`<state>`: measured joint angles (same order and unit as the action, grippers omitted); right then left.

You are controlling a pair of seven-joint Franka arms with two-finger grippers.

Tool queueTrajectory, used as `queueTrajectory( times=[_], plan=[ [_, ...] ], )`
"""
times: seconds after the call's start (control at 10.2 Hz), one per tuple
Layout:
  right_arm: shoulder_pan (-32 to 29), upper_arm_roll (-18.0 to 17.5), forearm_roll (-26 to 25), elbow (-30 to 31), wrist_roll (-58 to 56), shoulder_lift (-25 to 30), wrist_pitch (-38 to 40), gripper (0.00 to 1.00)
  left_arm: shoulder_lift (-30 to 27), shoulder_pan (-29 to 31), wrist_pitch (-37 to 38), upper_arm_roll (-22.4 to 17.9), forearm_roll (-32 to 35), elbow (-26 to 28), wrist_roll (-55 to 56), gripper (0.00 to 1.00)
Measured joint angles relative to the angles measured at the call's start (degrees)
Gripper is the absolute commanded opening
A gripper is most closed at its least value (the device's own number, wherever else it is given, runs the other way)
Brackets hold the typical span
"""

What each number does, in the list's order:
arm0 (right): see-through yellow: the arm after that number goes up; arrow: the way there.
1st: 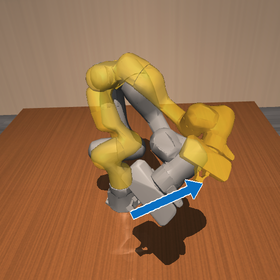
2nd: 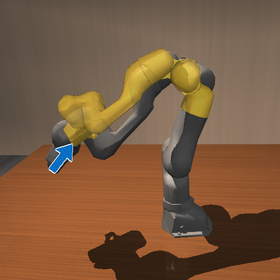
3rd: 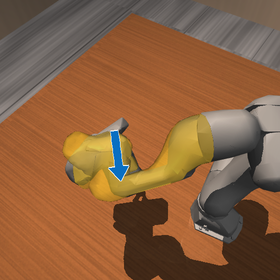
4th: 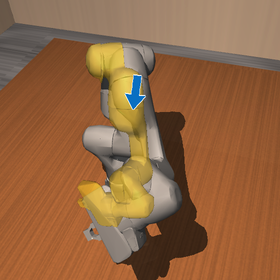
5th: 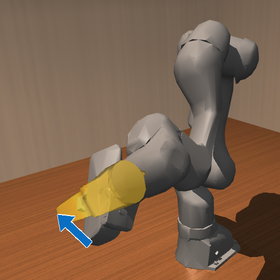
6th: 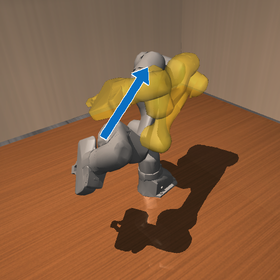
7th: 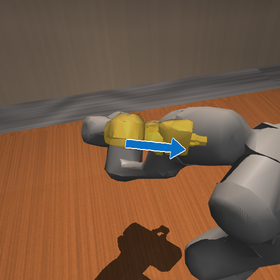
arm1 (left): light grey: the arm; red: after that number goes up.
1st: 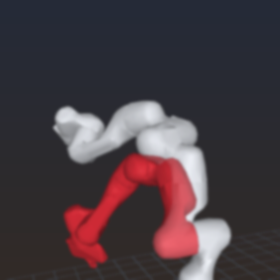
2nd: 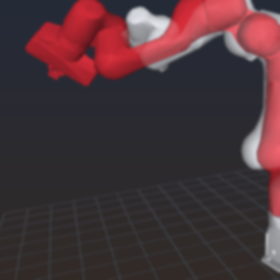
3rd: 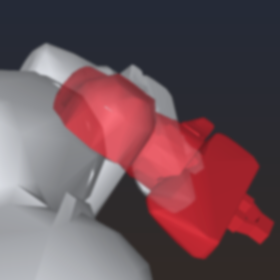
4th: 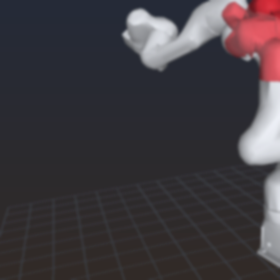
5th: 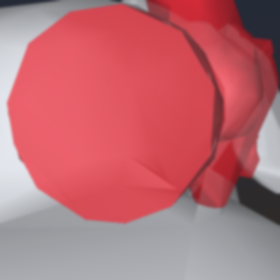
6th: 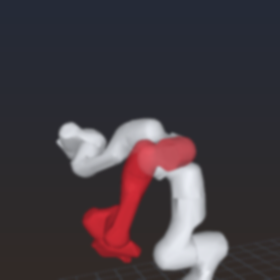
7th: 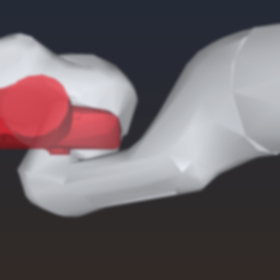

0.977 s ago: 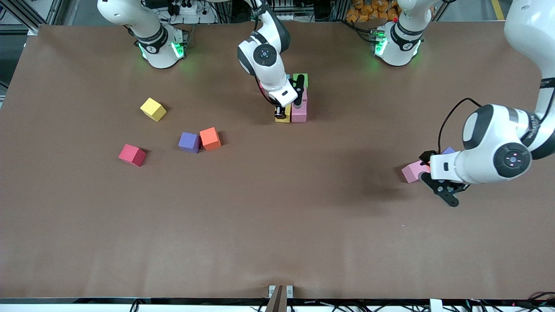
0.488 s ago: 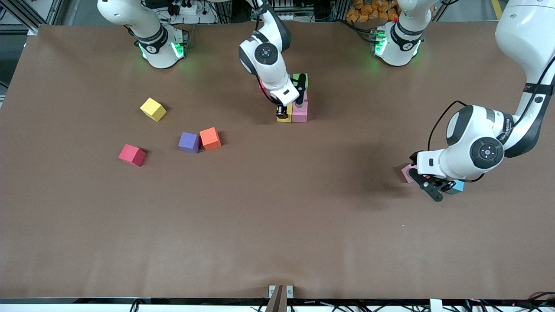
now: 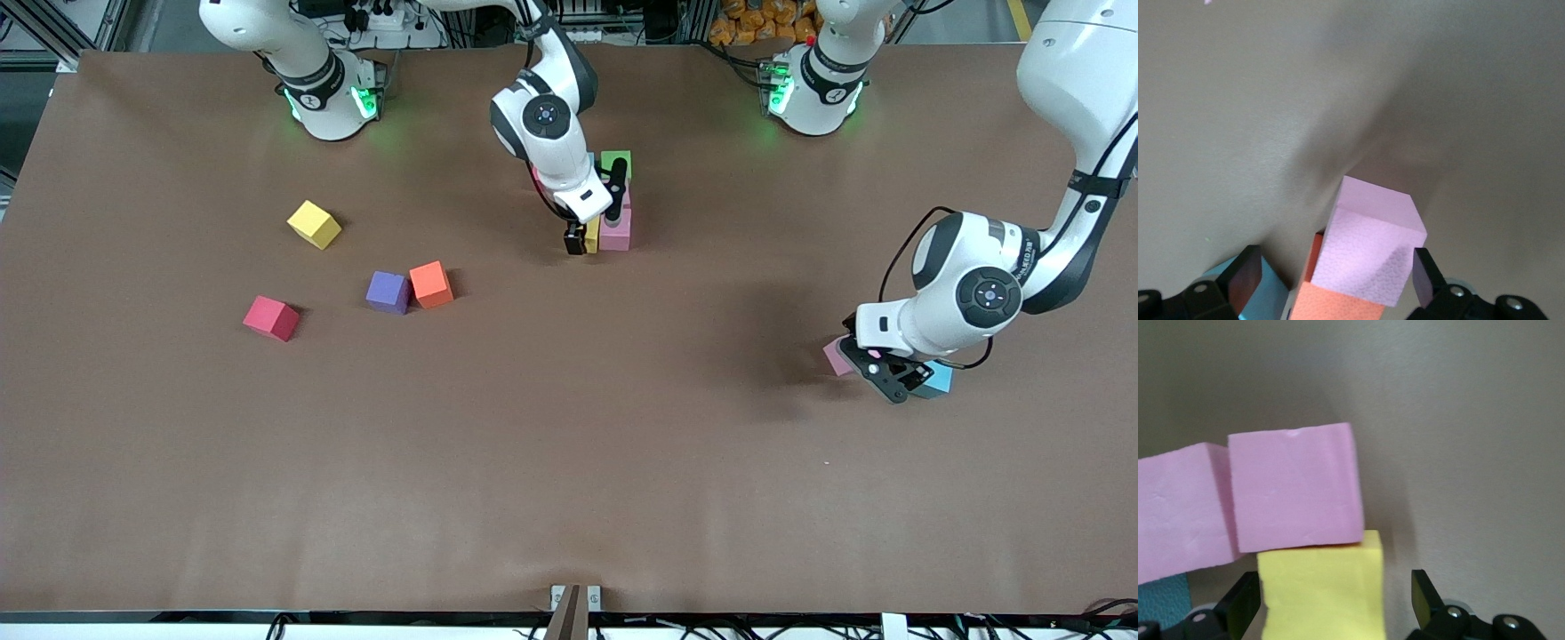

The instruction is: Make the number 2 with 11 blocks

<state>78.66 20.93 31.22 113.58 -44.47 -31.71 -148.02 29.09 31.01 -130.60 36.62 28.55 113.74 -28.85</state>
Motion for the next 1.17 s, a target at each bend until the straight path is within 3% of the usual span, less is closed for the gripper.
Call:
queueTrajectory(
  times=[0.49, 0.68, 0.88, 1.07, 1.17],
  plan=[
    [-5.11, 0.37, -0.24, -1.03, -3.21, 6.90, 11.37, 1.00, -1.02, 0.01, -3.62, 0.08, 3.22, 3.87, 2.23, 1.00],
    [-8.74, 1.49, -3.24, -1.04, -3.31, 8.70, 17.15, 1.00, -1.02, 0.10, -5.02, 0.06, 4.34, 4.83, 3.24, 1.00],
    [-11.99, 6.25, -10.17, -1.04, -1.11, 9.97, 21.57, 1.00, -1.01, 0.17, -6.78, 0.06, 5.83, 5.85, 3.51, 1.00],
    [-12.84, 10.32, -12.74, -0.95, 6.86, 12.26, 26.09, 1.00, -0.88, 0.23, -8.91, 0.05, 9.84, 7.24, 6.75, 1.00],
    [-13.66, 10.92, -13.40, -0.60, 12.02, 13.18, 26.74, 1.00, -0.68, 0.24, -9.30, 0.05, 11.45, 7.72, 8.48, 0.91]
  ],
)
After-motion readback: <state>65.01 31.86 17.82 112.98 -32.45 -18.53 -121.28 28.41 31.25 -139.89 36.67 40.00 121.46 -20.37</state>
